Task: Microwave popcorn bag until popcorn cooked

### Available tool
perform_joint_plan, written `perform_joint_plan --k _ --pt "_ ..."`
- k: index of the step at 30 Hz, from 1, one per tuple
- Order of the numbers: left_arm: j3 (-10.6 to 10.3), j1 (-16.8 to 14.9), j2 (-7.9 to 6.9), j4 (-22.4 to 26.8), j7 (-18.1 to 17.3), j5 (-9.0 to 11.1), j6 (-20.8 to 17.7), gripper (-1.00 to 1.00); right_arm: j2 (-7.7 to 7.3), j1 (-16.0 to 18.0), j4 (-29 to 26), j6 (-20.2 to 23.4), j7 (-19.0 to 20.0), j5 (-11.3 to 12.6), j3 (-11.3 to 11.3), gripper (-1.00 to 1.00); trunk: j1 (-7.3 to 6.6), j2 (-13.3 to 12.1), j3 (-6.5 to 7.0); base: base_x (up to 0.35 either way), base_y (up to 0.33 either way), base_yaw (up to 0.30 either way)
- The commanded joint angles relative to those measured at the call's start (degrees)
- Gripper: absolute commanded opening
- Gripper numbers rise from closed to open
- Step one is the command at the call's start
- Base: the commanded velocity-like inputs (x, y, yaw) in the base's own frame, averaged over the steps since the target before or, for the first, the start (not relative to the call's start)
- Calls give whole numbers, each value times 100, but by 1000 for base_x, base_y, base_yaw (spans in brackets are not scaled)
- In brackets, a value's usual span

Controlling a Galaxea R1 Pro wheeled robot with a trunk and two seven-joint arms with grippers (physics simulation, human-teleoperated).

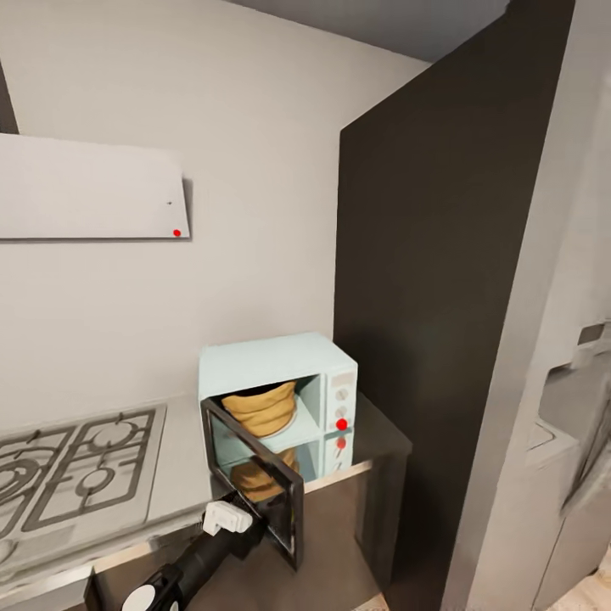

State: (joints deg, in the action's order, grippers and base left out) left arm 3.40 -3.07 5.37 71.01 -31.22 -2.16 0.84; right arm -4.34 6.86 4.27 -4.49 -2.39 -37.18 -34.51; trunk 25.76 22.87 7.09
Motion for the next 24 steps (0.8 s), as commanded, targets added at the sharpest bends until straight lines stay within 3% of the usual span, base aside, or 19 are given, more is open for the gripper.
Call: perform_joint_plan --k 1,12,14,18,24 --pt "20 -1 8 1 -42 -21 8 100 -6 6 29 -35 -25 -45 -47 100 2 5 -2 0 0 -274" --pt "20 -1 11 15 40 -21 4 100 -6 6 24 -35 -25 -50 -47 100 2 5 -2 35 0 -274" --pt "20 -1 30 27 177 -21 -4 100 -6 7 24 -36 -25 -49 -47 100 2 5 -2 238 0 -274" --pt "20 -1 74 18 868 -20 13 100 -6 6 25 -37 -25 -46 -47 100 2 5 -2 279 0 -274" --pt "20 -1 86 2 1136 -13 21 100 -6 7 25 -38 -25 -45 -47 100 2 5 -2 31 0 -267"
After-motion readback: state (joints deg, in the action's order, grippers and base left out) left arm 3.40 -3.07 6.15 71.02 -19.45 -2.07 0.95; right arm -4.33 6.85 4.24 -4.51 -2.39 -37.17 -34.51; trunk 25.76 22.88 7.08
